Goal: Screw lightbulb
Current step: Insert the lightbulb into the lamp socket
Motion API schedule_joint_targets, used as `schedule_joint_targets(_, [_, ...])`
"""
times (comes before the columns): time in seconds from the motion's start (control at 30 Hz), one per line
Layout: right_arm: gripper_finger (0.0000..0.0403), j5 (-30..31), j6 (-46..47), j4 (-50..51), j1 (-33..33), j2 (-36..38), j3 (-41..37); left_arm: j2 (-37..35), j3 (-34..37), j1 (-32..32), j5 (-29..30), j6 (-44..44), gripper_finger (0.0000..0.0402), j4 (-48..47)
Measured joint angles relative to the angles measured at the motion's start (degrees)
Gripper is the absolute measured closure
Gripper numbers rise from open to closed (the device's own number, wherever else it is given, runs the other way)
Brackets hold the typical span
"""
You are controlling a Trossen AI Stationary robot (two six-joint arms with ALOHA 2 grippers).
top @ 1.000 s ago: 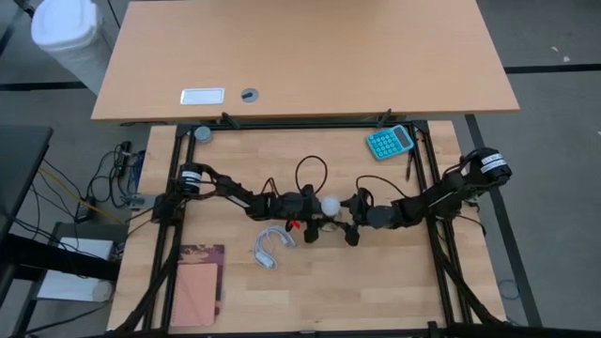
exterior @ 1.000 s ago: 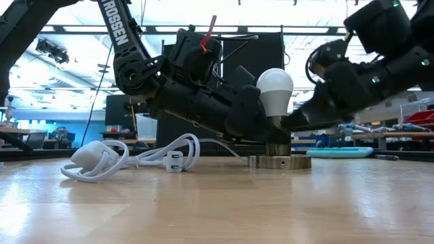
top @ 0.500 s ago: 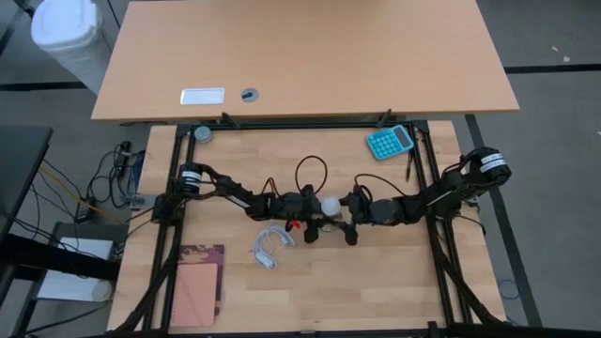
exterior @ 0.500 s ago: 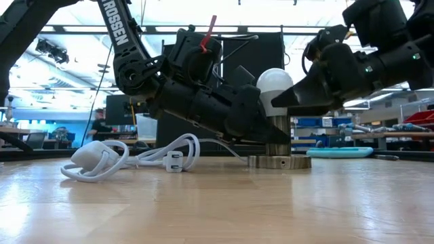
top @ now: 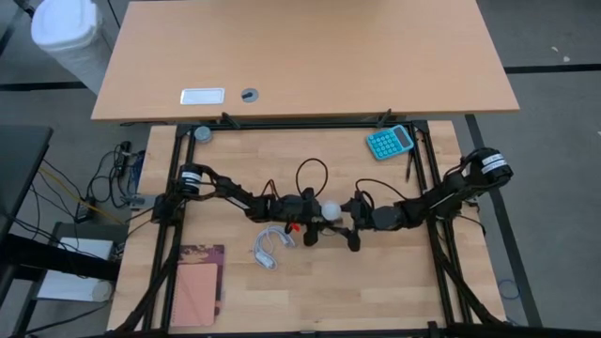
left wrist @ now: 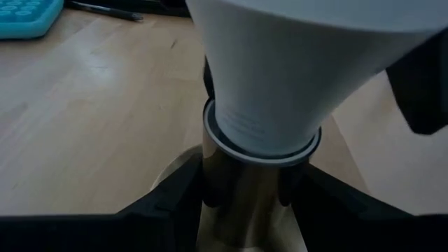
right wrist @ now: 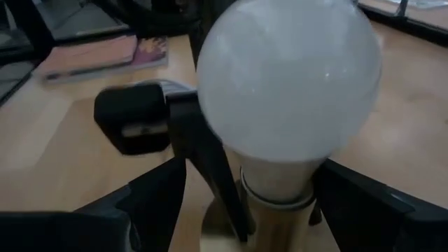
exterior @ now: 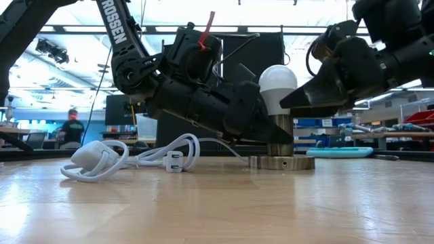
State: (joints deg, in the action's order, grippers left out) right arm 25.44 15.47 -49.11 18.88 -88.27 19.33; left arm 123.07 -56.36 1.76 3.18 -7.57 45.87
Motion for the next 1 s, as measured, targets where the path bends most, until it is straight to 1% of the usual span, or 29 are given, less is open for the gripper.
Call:
schedule_joint_targets(0.13, [0.0097, -0.4, 1.5, 5.6, 1.0, 3.9, 0.0, 0.0, 0.0, 0.0, 0.0, -0.3, 0.0211, -0.3])
schedule_joint_targets(0.3, [0.0098, -2.2, 3.1, 12.9, 4.5, 12.3, 0.1, 0.0, 0.0, -0.2, 1.0, -0.6, 0.0211, -0.3])
schedule_joint_targets(0.33, [0.0098, -1.6, 3.7, 15.1, 5.2, 13.6, 0.1, 0.0, 0.0, -0.2, 1.4, -0.7, 0.0211, -0.4])
schedule_joint_targets(0.4, [0.0098, 2.6, 4.6, 19.5, 6.3, 15.1, 0.0, 0.0, 0.0, -0.2, 1.6, -0.7, 0.0211, -0.3])
schedule_joint_targets(0.5, [0.0098, 8.1, 5.1, 21.4, 6.4, 14.8, -0.1, 0.0, 0.0, -0.2, 1.6, -0.6, 0.0211, -0.2])
schedule_joint_targets(0.6, [0.0098, 8.3, 4.1, 18.5, 4.3, 12.3, -0.6, 0.0, 0.0, -0.2, 1.5, -0.6, 0.0211, 0.0])
schedule_joint_targets(0.83, [0.0098, 4.2, -0.3, 7.3, -0.5, 5.7, -0.6, 0.0, 0.0, -0.2, 1.4, -0.6, 0.0211, 0.0])
schedule_joint_targets(1.0, [0.0098, 2.5, -3.7, 2.1, -2.6, 3.2, -0.6, 0.0, 0.0, -0.2, 1.2, -0.6, 0.0211, 0.0])
